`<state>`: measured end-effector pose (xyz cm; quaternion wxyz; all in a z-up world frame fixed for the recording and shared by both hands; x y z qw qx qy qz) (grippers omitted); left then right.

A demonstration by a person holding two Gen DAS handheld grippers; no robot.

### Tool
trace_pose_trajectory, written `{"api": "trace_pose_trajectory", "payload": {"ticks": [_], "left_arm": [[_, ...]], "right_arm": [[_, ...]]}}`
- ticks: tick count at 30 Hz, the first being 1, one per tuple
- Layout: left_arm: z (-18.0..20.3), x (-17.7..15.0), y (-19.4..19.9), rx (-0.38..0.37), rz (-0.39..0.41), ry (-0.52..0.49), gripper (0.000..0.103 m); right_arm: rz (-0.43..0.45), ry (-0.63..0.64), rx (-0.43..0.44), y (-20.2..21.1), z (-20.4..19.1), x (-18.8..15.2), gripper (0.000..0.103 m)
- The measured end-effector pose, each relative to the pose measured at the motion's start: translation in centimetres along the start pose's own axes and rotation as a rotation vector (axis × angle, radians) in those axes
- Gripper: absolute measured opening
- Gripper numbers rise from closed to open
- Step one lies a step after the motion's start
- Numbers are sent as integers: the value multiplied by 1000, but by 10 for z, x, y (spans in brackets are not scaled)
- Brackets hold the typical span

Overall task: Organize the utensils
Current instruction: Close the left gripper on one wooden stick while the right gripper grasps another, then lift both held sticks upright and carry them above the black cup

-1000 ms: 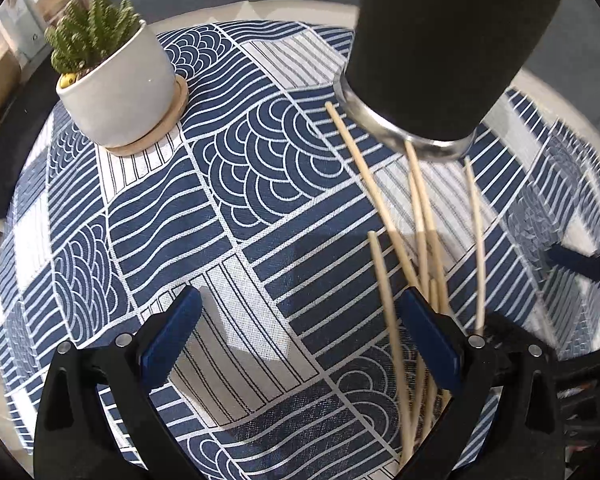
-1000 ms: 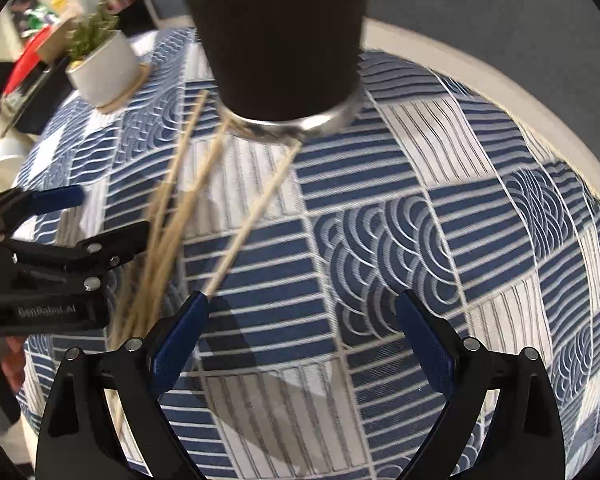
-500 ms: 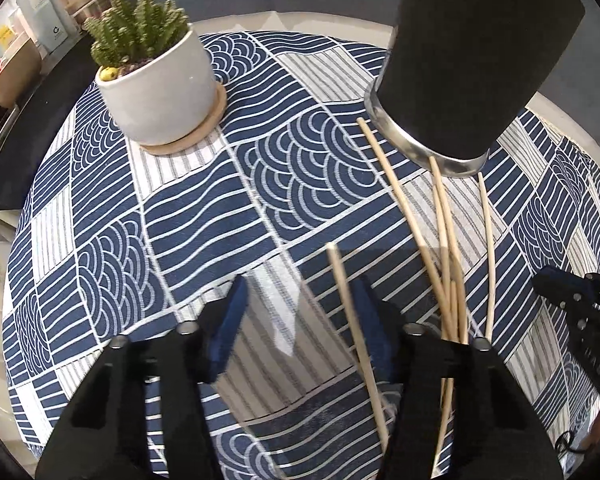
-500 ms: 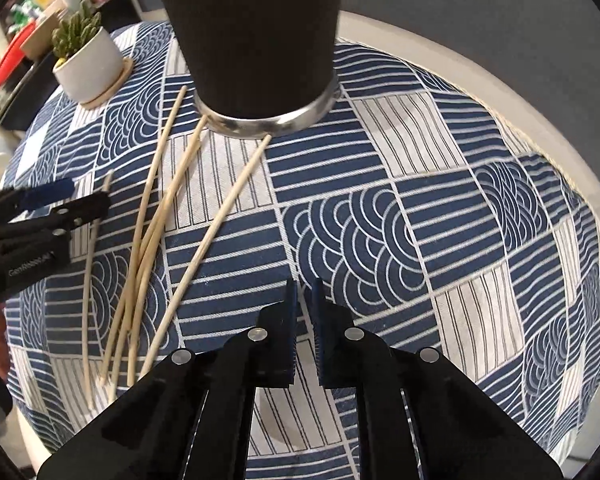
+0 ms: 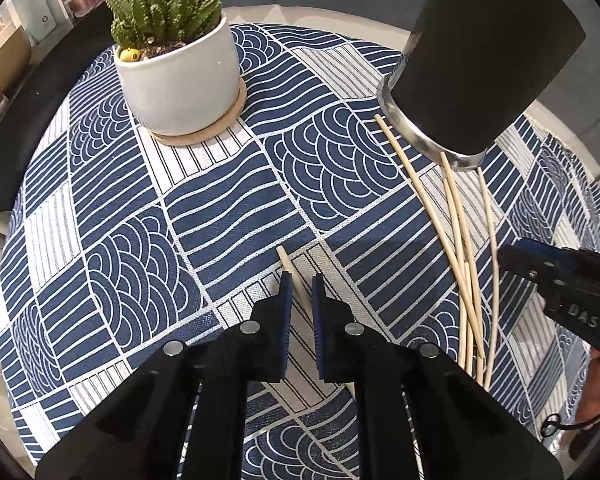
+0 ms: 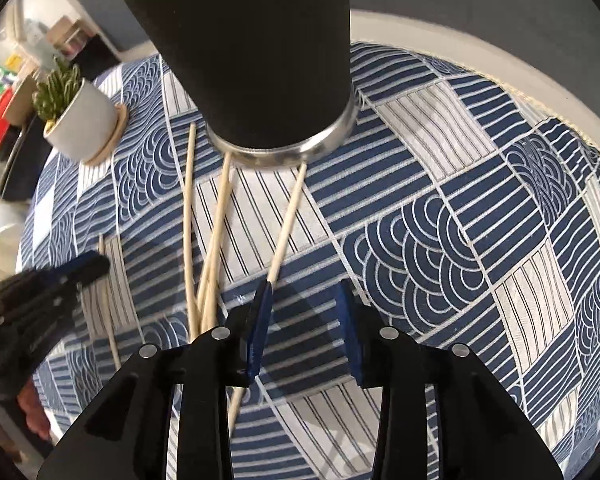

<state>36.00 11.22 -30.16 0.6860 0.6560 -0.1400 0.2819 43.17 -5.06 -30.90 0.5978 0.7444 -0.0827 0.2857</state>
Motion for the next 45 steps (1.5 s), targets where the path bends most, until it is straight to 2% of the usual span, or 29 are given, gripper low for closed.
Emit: {"api": "trace_pose_trajectory", "payload": {"ticks": [1,2,4,10,17,23,26,29,31,35,39,42,45], "left_arm": [[0,1,1,-15,-1,-1,10],[-3,2,1,-28,-1,-3,10],[-6,4,2,-62,-7,-9,9],[-7,8,-1,-140,-27,-24,8],[-9,-7,4,-176,-41,-79,6],[-19,-14,19,-174,-34,-85,5],[-20,-15,28,-149,-22,-88,5],[-26,-18,41,-124,-15,-62,5],[-29,-20,51,-108,-11,-53,5],[-28,-21,70,-65,12,-63,5],[-26,-21,85,-36,49,-45,5],[-26,-20,97,-31,75,-30,5],[-28,-20,107,-20,99,-19,5]], "right_arm": [[-1,-4,-3,-2,-3,-1,29],[-3,-9,0,-2,-6,-2,19],[-3,-24,13,-2,-13,-4,6],[21,-112,-14,12,-3,-17,1],[67,-200,-10,46,15,-39,0],[119,-201,26,70,15,-33,0],[104,-192,57,66,9,-34,5],[69,-153,69,53,-2,-34,6],[45,-88,31,40,-5,-34,6],[17,-85,19,26,-1,-37,15],[21,-49,-3,24,-3,-35,14],[12,74,-98,21,-11,-35,7],[8,54,-97,23,-11,-38,5]]}}
Point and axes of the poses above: each gripper's, at about its wrist camera, not at the fingertips, and y roughly against the way its jaws point, z to its right, x to its top, the point moved 9 cm from there along -y, roughly the way its jaws point, and after that the axes turned 15 degrees about z, right-handed, at the moved point
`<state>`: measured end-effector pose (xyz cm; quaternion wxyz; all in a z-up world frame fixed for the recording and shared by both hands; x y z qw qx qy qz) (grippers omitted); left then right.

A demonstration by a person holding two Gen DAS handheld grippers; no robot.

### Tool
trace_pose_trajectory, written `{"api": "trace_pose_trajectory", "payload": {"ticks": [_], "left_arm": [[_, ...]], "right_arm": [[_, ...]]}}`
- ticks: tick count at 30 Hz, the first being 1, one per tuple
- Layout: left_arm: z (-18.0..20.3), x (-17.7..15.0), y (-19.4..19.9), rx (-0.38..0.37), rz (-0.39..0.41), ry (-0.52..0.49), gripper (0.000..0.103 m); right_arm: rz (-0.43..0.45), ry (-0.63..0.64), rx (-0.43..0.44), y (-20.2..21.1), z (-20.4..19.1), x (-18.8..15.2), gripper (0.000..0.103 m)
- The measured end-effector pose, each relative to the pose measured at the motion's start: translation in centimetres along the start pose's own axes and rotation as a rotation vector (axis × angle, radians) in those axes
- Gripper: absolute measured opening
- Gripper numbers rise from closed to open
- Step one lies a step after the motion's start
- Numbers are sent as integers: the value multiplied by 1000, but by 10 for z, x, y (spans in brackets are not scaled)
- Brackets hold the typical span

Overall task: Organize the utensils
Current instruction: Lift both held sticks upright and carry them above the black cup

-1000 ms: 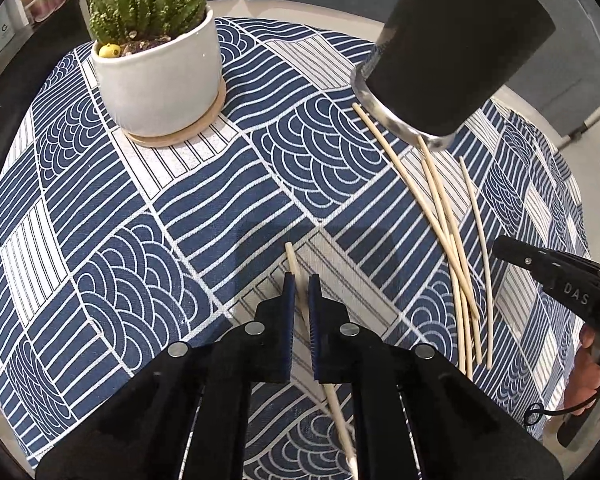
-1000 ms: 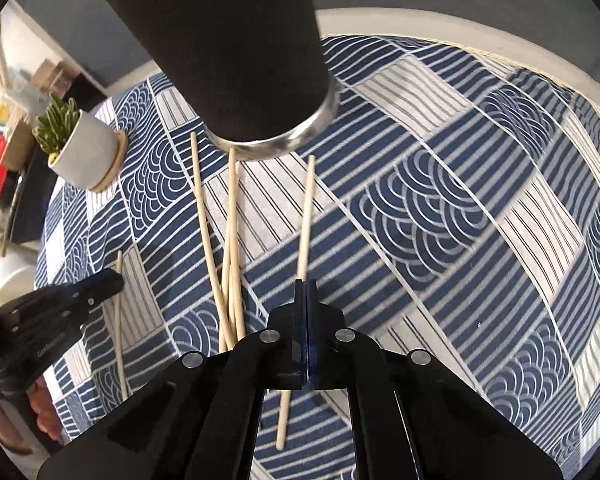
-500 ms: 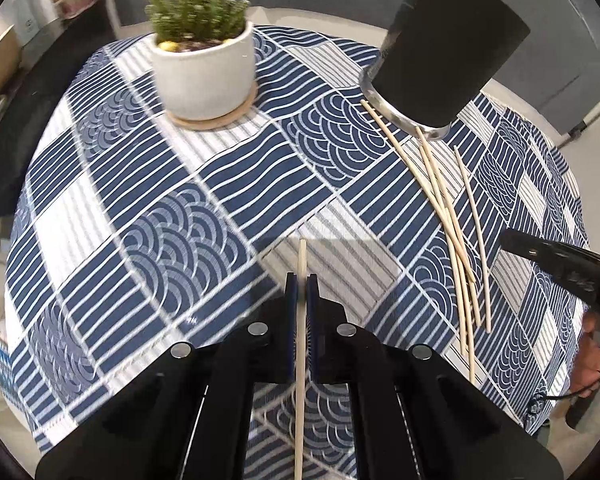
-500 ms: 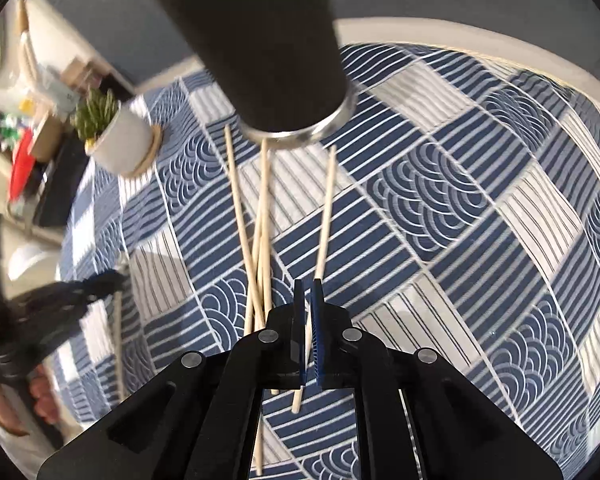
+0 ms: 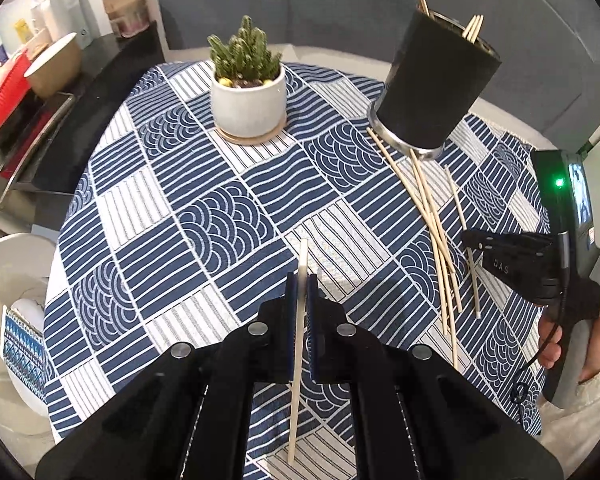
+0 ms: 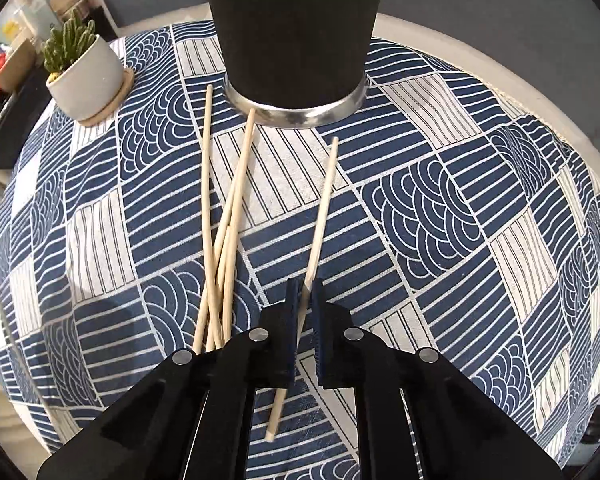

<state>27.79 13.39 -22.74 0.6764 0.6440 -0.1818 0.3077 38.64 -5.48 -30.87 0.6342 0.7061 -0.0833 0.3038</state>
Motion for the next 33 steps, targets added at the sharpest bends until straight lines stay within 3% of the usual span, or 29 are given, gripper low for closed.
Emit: {"api": "trace_pose_trajectory", "payload": {"ticks": [6,18,33], "left_arm": [[-1,4,19,-6,44,39,5],[16,22,76,-33,206,46,5],[61,73,136,-77,364,-50,4]], "right_arm": [[62,-120,143,33,19,-6,5],[348,-28,285,158,18,21,5],[575,89,304,255,1,43,5]]}}
Point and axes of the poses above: each gripper's, at about its wrist camera, not at the fingertips, and y roughly against the way its jaws point, z to its right, x to its top, the point moved 9 cm from there along -y, roughly the way its jaws point, and after that the axes turned 15 degrees about z, right-handed, at the moved point
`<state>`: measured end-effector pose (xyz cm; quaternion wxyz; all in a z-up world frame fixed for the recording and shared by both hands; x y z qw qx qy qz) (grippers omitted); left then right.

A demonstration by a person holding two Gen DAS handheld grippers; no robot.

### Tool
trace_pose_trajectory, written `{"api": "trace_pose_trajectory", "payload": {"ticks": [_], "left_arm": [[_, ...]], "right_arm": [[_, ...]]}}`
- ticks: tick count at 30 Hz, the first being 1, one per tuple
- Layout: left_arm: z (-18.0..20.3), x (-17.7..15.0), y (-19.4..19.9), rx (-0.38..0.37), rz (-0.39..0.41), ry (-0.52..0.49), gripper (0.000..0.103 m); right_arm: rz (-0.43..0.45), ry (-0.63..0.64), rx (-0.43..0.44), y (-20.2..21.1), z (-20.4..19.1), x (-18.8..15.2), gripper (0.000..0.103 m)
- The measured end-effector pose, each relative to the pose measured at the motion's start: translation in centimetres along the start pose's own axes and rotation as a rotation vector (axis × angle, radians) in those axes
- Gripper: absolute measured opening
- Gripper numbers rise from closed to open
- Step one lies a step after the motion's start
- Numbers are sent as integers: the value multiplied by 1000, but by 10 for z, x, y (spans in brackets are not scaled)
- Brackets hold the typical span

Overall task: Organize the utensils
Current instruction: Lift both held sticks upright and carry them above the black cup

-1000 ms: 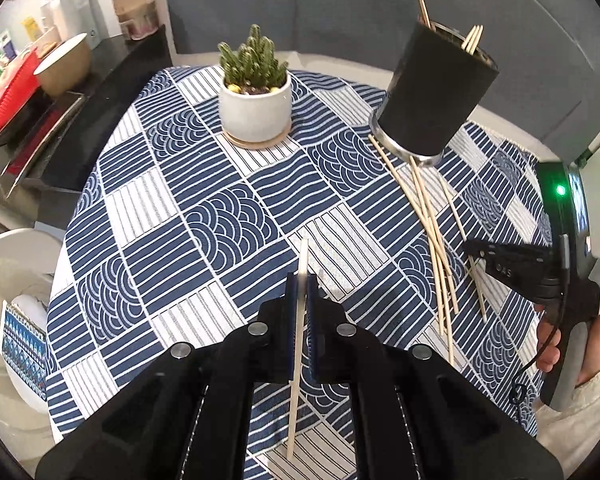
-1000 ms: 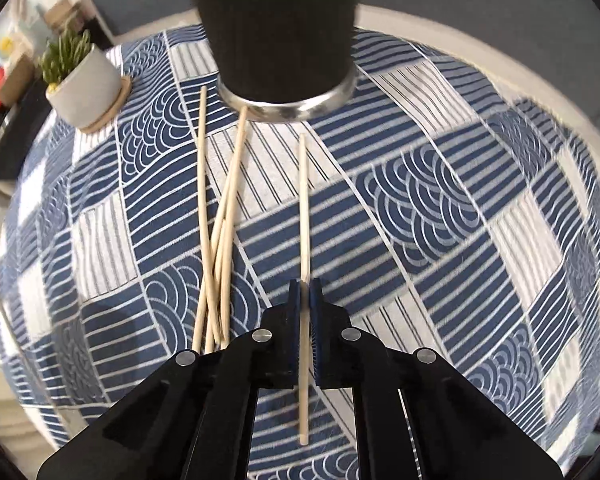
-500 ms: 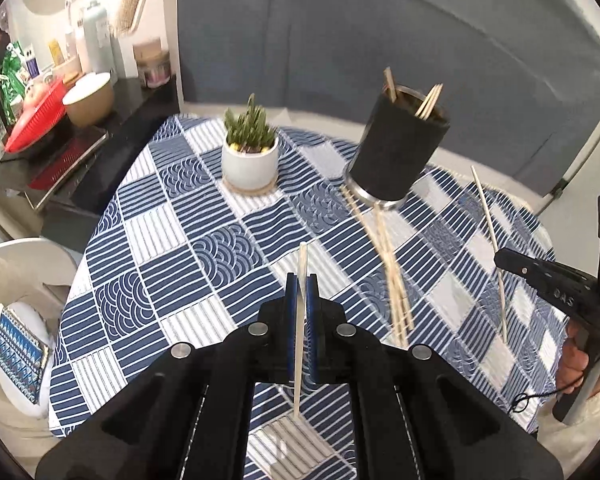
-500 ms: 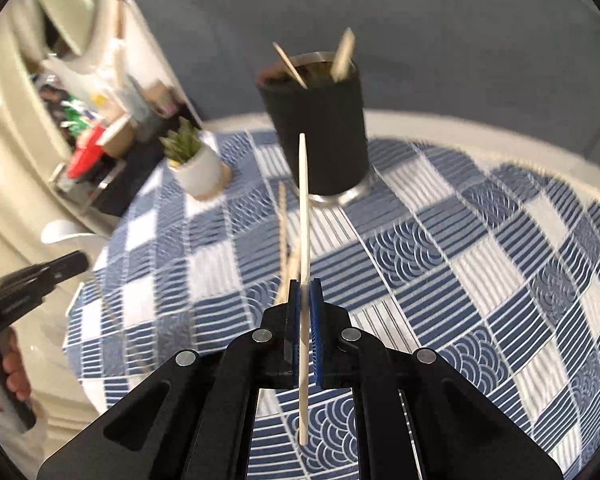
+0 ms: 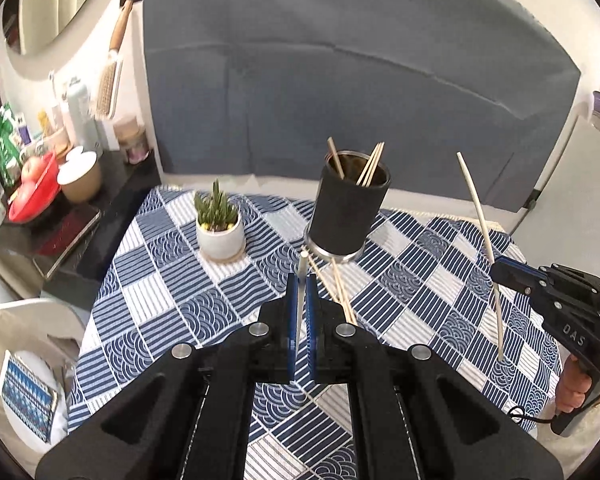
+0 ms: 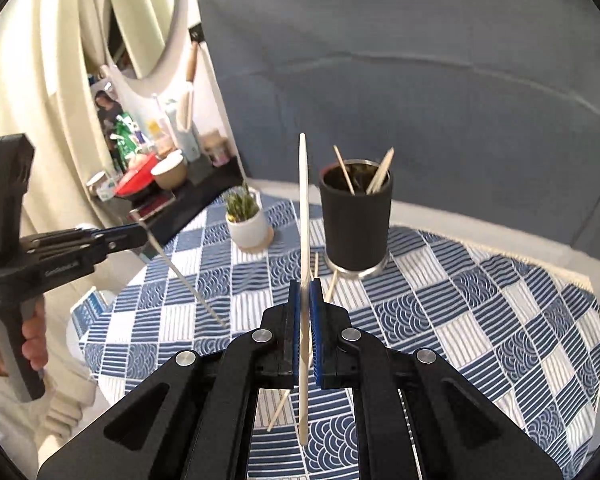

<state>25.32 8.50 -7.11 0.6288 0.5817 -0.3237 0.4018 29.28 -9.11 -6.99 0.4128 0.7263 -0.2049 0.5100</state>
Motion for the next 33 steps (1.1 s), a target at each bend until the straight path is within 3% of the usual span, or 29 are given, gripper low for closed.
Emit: {"api": "trace_pose_trajectory", "payload": {"ticks": [15,28,33], "left_arm": [[14,68,14,-30,97,-50,4],[58,156,-14,-99,196,-99,4],[75,180,-40,-120,212,-125,4]], "right_arm": [[128,-20,91,2,2,43,5],[278,-66,202,-37,39,117,5],[282,-77,217,-71,54,132,5]]}}
Point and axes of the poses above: each gripper's, at about its wrist camera, not at the fingertips, and y roughly against the way its jaws point, z to its right, x to its top, the point moved 9 cm from there along -y, roughly the way its jaws point, and after that the axes turned 15 degrees about z, right-handed, at the moved point
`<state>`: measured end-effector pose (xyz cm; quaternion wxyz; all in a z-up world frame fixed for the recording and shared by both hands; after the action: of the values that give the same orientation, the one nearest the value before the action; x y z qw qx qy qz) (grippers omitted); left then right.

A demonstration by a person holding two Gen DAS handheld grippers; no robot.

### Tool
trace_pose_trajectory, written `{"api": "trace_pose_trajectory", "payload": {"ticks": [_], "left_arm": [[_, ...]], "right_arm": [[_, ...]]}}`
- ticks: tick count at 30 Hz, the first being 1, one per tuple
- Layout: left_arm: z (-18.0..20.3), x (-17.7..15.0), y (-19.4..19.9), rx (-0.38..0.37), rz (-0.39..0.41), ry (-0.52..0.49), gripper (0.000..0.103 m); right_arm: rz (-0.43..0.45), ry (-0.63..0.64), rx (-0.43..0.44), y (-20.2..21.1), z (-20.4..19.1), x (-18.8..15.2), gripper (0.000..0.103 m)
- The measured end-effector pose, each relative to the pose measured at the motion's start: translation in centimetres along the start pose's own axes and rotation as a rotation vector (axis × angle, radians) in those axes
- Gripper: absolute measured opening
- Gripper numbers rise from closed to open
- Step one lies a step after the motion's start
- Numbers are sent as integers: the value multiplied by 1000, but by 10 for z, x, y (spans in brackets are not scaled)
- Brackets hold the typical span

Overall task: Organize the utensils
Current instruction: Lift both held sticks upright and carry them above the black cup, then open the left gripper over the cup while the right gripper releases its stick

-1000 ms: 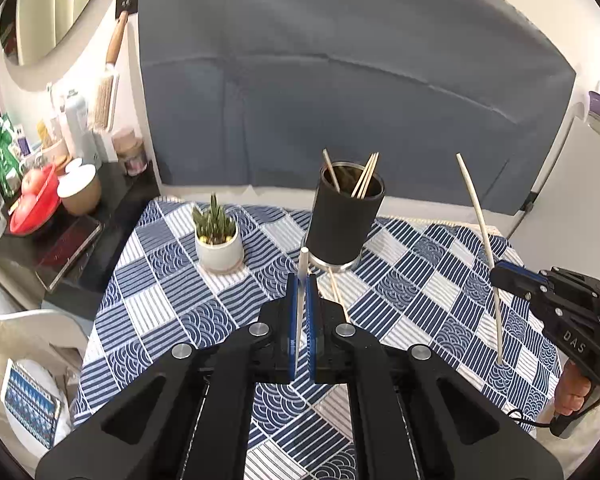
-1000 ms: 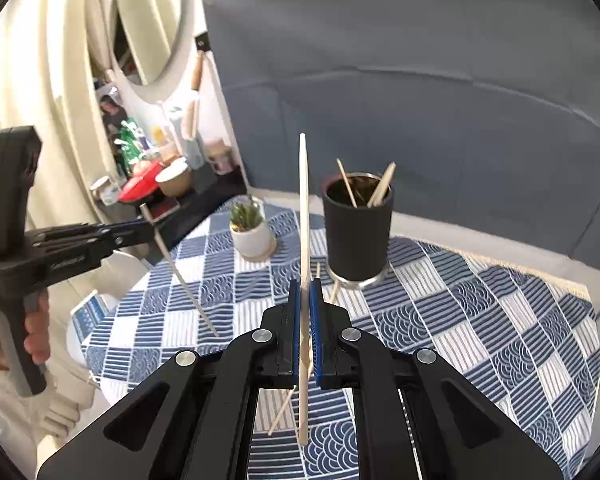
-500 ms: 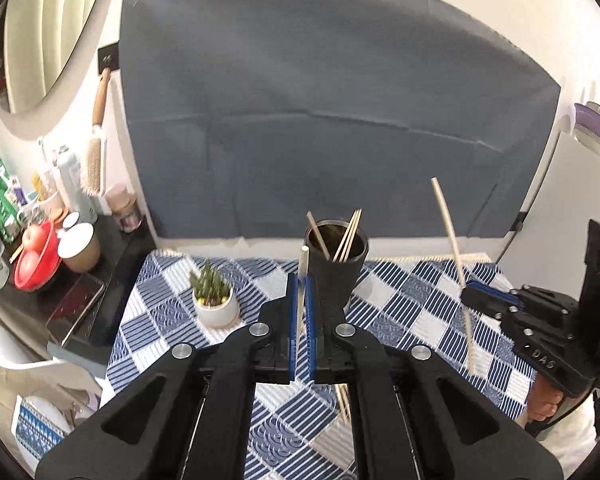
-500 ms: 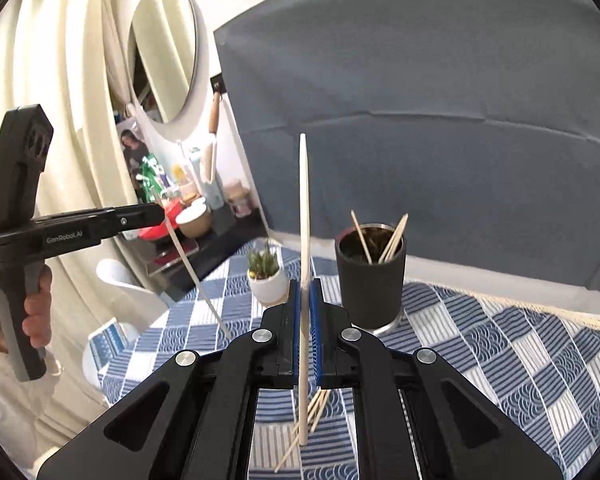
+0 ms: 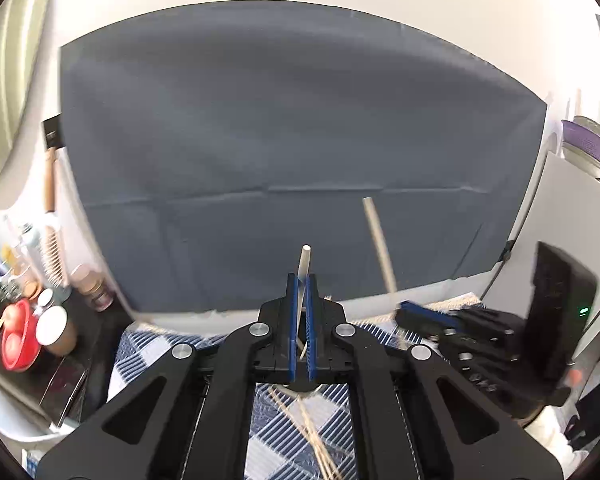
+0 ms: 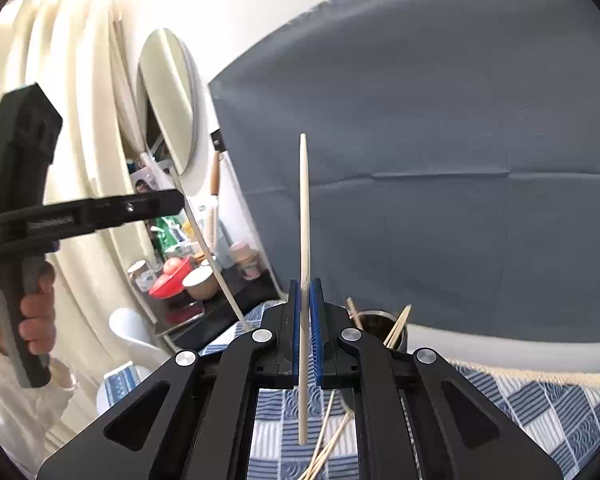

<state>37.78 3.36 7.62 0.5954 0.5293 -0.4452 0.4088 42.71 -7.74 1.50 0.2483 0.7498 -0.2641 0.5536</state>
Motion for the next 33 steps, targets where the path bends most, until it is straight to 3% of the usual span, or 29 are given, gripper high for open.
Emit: {"api": "trace_pose_trajectory", "payload": {"ticks": [11,19,23,33], "left_arm": [[-3,3,-81,-48,-12,8,4],[-18,-55,-113,-57,-108,50,5],[-28,-85,-118,-63,-155,88,28],[-42,-141,-118,-70,-239,91,56]], "right_arm": [[-15,-26,46,-76,45,-11,5],[-69,-73,41,-109,70,-51,5],[-80,-97,32,-122,76,-66,5],[-132,-112,32,-129,74,-95,6]]}}
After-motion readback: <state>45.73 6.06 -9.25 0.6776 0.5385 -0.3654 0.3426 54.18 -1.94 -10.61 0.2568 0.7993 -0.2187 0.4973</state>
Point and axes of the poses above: each gripper's, at about its wrist camera, not at the fingertips, and y roughly against the way its jaws point, z to its right, x to its top, the point moved 9 cm from there along -y, roughly the way its jaws point, and after that the axes turned 15 degrees about z, right-handed, at the moved point
